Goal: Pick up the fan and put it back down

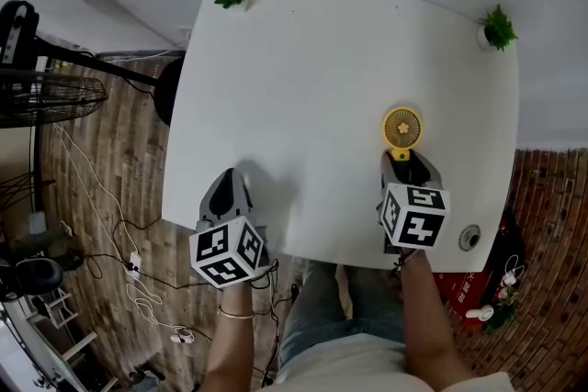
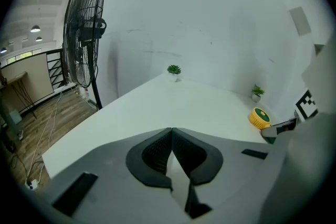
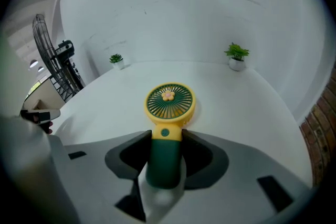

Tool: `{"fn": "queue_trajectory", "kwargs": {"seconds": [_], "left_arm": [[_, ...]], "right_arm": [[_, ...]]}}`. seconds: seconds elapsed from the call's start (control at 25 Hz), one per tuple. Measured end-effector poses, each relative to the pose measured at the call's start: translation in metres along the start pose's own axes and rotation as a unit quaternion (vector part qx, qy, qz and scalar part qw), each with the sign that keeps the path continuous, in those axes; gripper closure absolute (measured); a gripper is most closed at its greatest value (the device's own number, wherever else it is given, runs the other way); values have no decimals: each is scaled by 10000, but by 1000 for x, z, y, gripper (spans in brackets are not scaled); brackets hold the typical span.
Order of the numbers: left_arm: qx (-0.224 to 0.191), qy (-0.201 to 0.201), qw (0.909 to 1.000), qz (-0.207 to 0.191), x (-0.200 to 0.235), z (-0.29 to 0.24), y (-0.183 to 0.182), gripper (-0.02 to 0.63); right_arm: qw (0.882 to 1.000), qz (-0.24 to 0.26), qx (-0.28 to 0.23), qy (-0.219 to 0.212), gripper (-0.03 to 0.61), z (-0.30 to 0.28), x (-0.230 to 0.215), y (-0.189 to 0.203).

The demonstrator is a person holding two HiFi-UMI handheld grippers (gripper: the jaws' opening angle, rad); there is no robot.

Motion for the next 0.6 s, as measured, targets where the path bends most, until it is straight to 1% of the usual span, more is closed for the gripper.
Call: {"fn": "queue_trajectory", "kwargs": {"seconds": [0.2,0.6], "left_arm": [[-34,37,10000,-63,-4,1,-3,602],[-111,85,9998,-109,-9,3,-8,602]], "right_arm": [[9995,282,-111,41,399,1,4,-1],[9987,275,-415,73,400,15,-2,-2]]}}
Point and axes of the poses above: the fingertips, and each gripper's own axes: z backward along the fingers, x to its left, y out of its underside, the point moved 8 cm from there along z, backward along the fingers, and after that the axes turned 14 degrees about y, right-handed, at the moved point
